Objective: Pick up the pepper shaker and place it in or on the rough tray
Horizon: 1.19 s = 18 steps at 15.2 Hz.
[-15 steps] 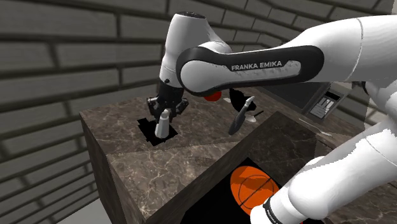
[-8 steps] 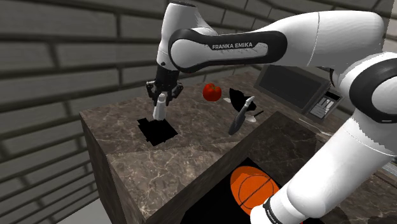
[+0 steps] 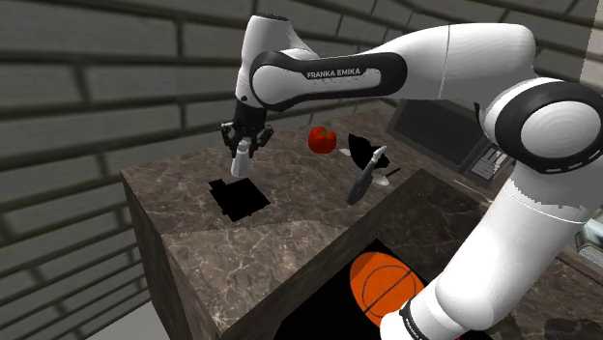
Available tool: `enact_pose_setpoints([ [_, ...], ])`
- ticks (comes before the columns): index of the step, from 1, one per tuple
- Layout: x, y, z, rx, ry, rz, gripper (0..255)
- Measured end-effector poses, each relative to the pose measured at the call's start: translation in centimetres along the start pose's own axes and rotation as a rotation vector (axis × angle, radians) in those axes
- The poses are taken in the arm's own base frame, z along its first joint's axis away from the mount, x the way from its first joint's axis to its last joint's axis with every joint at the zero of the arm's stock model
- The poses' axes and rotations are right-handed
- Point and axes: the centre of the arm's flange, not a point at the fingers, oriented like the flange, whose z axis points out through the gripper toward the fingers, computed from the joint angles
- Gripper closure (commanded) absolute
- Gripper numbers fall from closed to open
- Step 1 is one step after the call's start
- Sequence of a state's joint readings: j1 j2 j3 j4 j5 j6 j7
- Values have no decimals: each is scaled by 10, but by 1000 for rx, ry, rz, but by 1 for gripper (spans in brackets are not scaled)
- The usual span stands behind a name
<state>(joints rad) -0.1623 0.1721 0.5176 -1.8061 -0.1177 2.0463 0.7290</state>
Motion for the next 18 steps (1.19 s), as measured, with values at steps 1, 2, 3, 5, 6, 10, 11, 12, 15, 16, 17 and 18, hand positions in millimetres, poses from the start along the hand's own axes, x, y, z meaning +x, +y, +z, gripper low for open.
enact_pose_setpoints([
  [1, 0, 1, 5, 0, 0, 0, 255],
  [2, -1, 2, 11, 0, 0, 0, 255],
  [3, -2, 2, 16, 0, 0, 0, 255],
  [5, -2, 1, 27, 0, 0, 0, 255],
  [6, -4, 2, 31, 0, 0, 0, 255],
  [10, -6, 4, 53, 0, 0, 0, 255],
  [11, -6, 4, 60, 0, 0, 0, 255],
  [12, -6, 4, 63, 0, 0, 0, 255],
  [15, -6, 3, 66, 0, 0, 0, 255],
  [16, -6, 3, 66, 0, 0, 0, 255],
  [17, -6, 3, 67, 0, 0, 0, 255],
  [18, -6, 3, 67, 0, 0, 0, 255],
])
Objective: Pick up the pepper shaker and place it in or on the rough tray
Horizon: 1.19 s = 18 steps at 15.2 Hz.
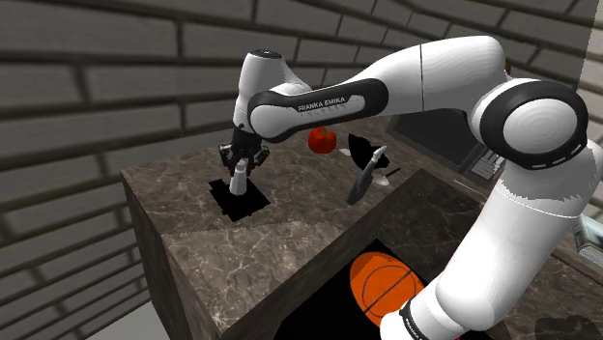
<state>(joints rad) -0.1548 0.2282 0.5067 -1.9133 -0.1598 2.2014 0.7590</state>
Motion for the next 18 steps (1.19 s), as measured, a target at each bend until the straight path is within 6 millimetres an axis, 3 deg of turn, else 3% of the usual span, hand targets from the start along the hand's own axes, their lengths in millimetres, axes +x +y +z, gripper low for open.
enact_pose_setpoints([
  [1, 0, 0, 0, 0, 0, 0, 0],
  [7, 0, 0, 0, 0, 0, 0, 0],
  [12, 1, 0, -45, 1, 2, 0, 0],
  [18, 0, 0, -50, 0, 0, 0, 0],
])
